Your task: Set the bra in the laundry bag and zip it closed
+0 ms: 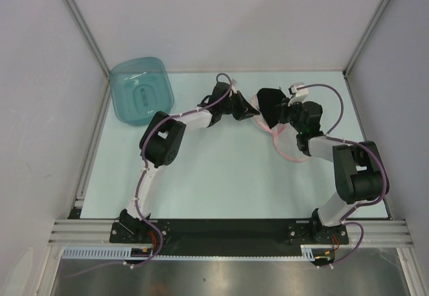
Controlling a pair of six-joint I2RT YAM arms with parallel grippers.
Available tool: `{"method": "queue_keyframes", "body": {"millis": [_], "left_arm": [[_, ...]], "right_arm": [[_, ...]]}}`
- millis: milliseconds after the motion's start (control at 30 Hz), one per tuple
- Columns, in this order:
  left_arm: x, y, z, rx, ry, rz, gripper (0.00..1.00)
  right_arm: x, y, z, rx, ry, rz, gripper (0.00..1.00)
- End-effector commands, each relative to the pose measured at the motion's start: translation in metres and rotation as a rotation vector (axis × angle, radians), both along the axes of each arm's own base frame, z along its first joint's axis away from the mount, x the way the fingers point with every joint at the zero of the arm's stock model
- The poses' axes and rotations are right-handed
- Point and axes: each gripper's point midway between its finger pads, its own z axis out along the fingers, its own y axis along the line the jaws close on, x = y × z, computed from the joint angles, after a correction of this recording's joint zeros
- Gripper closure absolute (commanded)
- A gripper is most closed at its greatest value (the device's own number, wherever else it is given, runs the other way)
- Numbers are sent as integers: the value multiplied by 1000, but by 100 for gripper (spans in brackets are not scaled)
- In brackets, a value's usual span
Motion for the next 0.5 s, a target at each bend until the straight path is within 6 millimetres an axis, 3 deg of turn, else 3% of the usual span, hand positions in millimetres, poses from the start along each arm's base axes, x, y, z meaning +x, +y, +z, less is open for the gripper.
{"method": "queue_keyframes", "body": {"millis": [0, 267, 367, 467], "left_arm": [[6, -6, 73, -116, -96, -21, 96], [4, -3, 77, -57, -143, -63, 97], [1, -2, 76, -43, -149, -82, 98], [-1, 1, 76, -25, -164, -87, 98]], "right_arm": [[-14, 16, 5, 61, 7, 64, 100], [-28, 29, -3, 72, 175, 148, 100], [-25, 33, -16, 77, 280, 159, 100], [-25, 38, -42, 122, 438, 174, 100]]}}
